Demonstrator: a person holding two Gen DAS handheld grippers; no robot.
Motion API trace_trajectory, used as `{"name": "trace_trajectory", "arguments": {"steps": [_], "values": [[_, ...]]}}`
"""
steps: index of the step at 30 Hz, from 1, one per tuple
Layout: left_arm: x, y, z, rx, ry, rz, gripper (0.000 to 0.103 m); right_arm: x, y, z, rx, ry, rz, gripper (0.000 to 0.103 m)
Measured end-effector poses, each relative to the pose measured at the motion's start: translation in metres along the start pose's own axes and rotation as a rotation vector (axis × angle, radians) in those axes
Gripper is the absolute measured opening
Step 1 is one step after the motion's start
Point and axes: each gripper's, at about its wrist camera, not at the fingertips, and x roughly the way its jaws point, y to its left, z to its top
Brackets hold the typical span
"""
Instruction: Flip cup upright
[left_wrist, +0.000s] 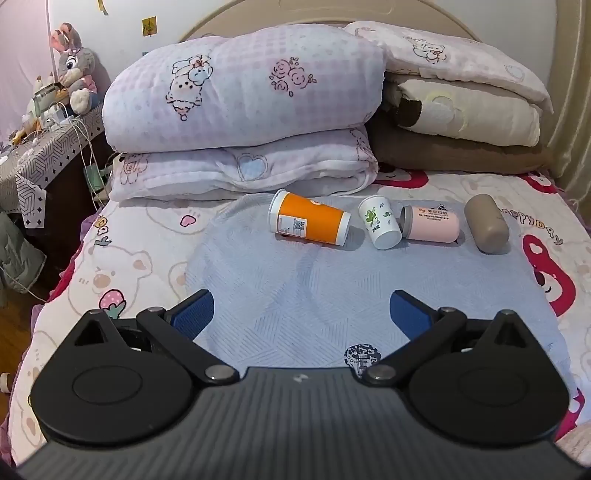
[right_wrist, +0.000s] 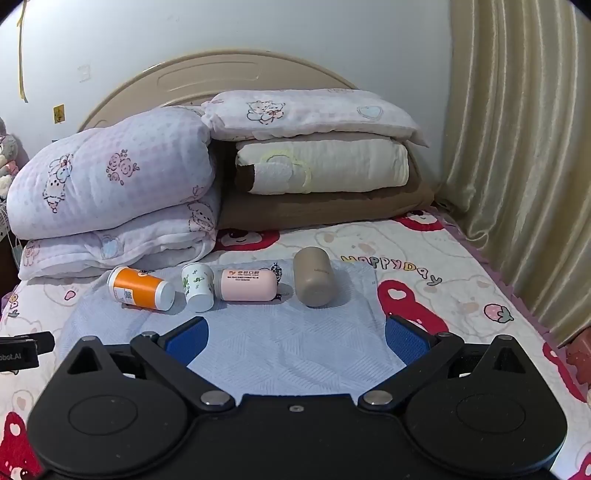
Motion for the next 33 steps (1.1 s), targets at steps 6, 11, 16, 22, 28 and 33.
{"name": "trace_trajectory", "arguments": {"steps": [6, 11, 16, 22, 28, 33], "values": [[-0.0050, 0.0021, -0.0012, -0.008, -0.058, -0.006, 0.103, 0.0031, -0.0002, -0.0016, -0.002, 0.003, -0.002, 0.103], [-0.0061, 0.0008, 0.0007, 0.008, -0.073, 0.002, 0.103, 0.0048, -0.0004, -0.0041, -0.002, 0.000, -0.020, 0.103], [-0.0064, -0.0005, -0.0011, 0.018, -0.078, -0.003, 0.103, 0.0054, -0.0005, -0.0043, -0.002, 0.003, -0.022, 0.103], [-0.0092, -0.0036, -0.0041, 0.029, -0.087, -0.016, 0.103, 0.0049, 0.0003, -0.0033, -0.008, 0.002, -0.025, 0.103], [-0.0080, -0.0025, -0.0041, 0.017, -0.078, -0.023, 0.103, 0.0047, 0.0001, -0.0046, -0.009, 0.004, -0.027, 0.103], [-0.0064, 0.0011, -0.0039, 0.001, -0.077, -0.031, 0.103, 0.0045, 0.0003, -0.0044, -0.010, 0.003, -0.028, 0.103]]}}
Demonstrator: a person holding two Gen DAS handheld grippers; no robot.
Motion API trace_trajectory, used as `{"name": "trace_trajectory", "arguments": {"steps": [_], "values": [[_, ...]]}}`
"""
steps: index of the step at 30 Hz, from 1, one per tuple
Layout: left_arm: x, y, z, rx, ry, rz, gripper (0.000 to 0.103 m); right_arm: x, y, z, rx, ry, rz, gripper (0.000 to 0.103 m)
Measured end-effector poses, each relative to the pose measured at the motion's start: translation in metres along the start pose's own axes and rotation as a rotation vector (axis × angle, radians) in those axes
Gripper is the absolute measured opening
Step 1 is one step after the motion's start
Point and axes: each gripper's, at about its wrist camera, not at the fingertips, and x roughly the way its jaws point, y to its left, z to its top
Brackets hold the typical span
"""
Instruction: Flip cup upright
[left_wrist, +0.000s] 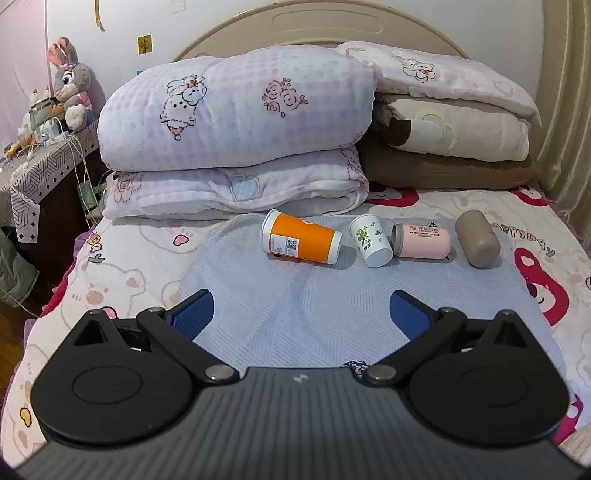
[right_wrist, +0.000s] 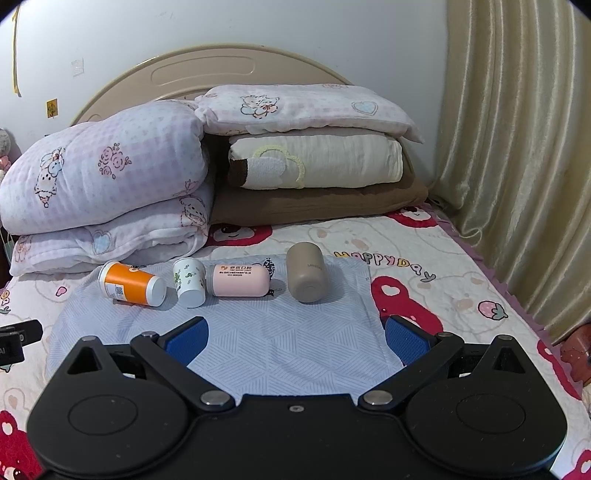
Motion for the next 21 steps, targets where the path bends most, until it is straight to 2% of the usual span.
{"name": "trace_trajectory", "arguments": {"steps": [7, 21], "values": [[-0.0046, -0.0005, 0.0004, 0.004, -0.026, 0.002, 0.103, -0.0027, -0.0034, -0.0004, -0.004, 0.000, -0.008, 0.103], [-0.0065, 0.0044, -0.0009, -0.006, -0.019, -0.012, 0.103, -0.0068, 0.0035, 0.0032, -0.011, -0.002, -0.010, 0.103]]}}
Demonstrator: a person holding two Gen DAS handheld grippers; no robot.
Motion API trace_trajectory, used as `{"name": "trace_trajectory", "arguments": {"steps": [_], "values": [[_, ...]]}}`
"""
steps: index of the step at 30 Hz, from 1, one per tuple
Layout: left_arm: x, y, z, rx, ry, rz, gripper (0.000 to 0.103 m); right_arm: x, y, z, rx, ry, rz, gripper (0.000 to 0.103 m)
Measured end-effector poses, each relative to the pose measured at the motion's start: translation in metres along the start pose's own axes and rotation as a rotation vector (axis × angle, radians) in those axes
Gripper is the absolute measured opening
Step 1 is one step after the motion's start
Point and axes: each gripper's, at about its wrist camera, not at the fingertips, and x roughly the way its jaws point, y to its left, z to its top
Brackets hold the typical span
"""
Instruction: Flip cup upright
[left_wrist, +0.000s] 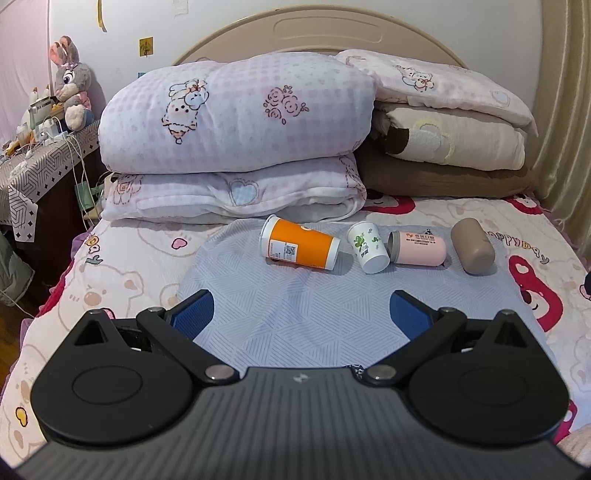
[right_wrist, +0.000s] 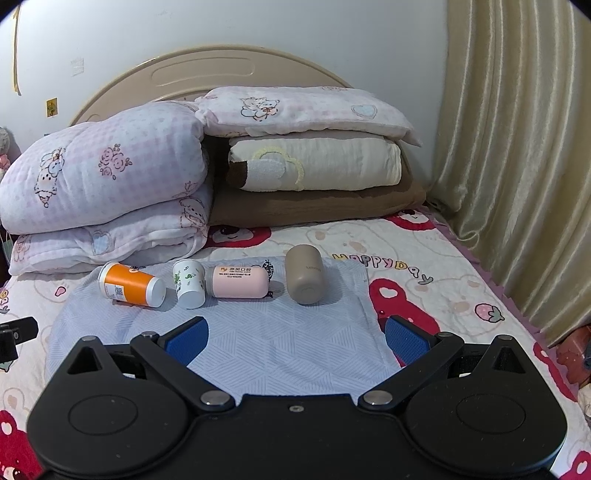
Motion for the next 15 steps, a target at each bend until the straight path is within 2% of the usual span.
{"name": "trace_trajectory", "arguments": {"steps": [15], "values": [[0.013, 0.001, -0.008, 0.003, 0.035, 0.006, 0.103, 0.007, 0.004, -0.004, -0.028, 0.012, 0.019, 0.103]]}}
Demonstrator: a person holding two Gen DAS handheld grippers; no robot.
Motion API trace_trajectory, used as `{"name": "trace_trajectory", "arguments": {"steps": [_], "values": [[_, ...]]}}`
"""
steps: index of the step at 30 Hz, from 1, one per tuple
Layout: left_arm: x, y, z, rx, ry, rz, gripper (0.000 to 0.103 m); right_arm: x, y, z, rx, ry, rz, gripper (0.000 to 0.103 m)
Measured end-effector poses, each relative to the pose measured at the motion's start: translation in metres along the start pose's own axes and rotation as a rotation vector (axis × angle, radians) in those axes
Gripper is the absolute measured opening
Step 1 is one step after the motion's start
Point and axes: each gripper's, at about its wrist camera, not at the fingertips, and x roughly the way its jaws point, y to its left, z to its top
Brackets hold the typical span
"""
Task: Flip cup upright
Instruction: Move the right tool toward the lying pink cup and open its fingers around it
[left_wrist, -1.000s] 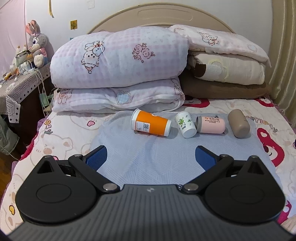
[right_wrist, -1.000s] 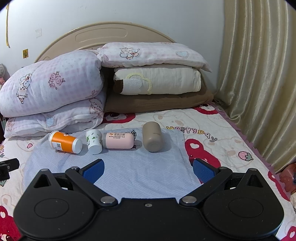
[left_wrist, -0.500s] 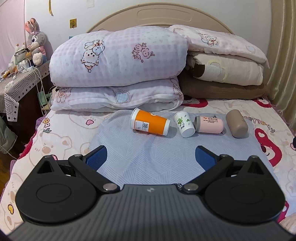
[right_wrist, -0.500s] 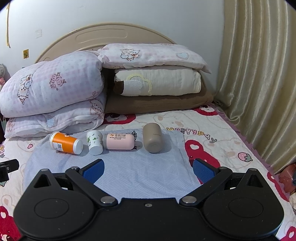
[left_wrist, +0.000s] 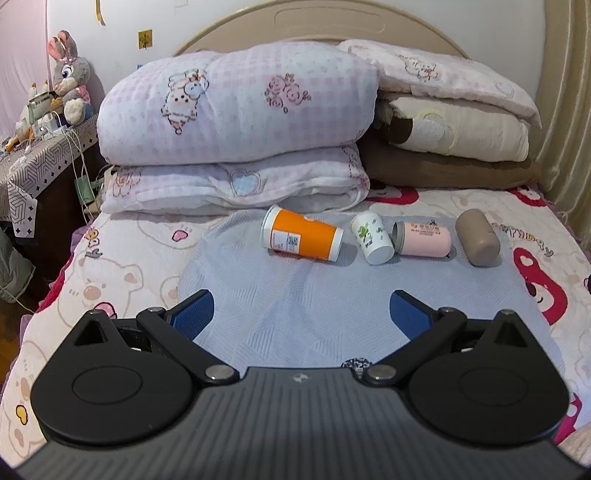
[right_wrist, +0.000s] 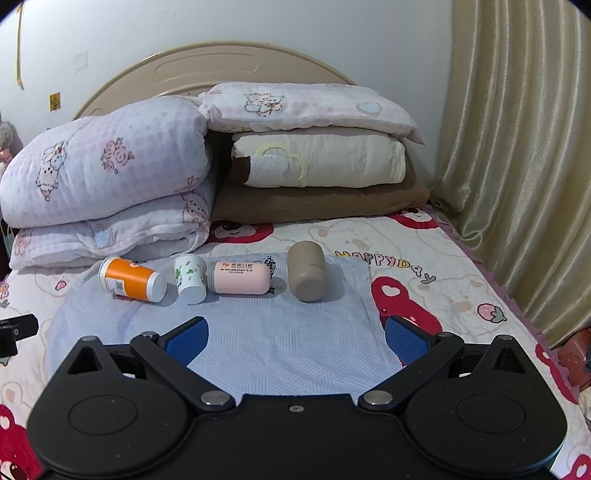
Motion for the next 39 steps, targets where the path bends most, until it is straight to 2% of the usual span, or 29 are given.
{"name": "trace_trajectory", "arguments": {"steps": [3, 5, 8, 13, 15, 21, 24, 26, 29, 32, 35, 39], "values": [[0.009, 0.003, -0.002, -0.007, 0.011, -0.020, 0.103, 0.011, -0.005, -0.007, -0.012, 0.001, 0.075, 0.103], [0.015, 0.004, -0.001, -0.008, 0.004, -0.027, 0.103, 0.015, -0.008, -0.010, -0.031, -0.032, 0.145, 0.103], [0.023, 0.003, 0.002, -0.009, -0.022, -0.056, 0.103, 0.005, -0.004, -0.014, -0.131, -0.113, 0.273, 0.103], [0.045, 0.002, 0.004, -0.047, -0.044, -0.124, 0.103, 0.007, -0.009, -0.010, -0.218, -0.263, 0.427, 0.103], [0.059, 0.000, 0.008, -0.061, -0.018, -0.149, 0.103, 0.022, -0.008, 0.000, -0.238, -0.246, 0.438, 0.103], [0.108, -0.020, 0.018, -0.041, 0.025, -0.196, 0.103, 0.089, 0.003, 0.029, -0.355, -0.106, 0.482, 0.103], [0.127, -0.031, 0.017, -0.050, 0.002, -0.213, 0.102, 0.111, 0.022, 0.028, -0.537, -0.127, 0.471, 0.103], [0.144, -0.037, 0.017, -0.072, 0.023, -0.238, 0.101, 0.126, 0.035, 0.024, -0.677, -0.119, 0.450, 0.103], [0.174, -0.044, 0.017, -0.099, 0.064, -0.296, 0.100, 0.148, 0.048, 0.018, -0.833, -0.080, 0.489, 0.102], [0.198, -0.054, 0.014, -0.126, 0.045, -0.381, 0.100, 0.164, 0.051, 0.018, -0.881, -0.012, 0.589, 0.102], [0.217, -0.063, 0.012, -0.149, 0.020, -0.455, 0.100, 0.172, 0.055, 0.012, -0.969, -0.038, 0.566, 0.102], [0.233, -0.073, 0.009, -0.130, 0.033, -0.476, 0.100, 0.195, 0.057, 0.011, -1.053, -0.034, 0.570, 0.100]]}}
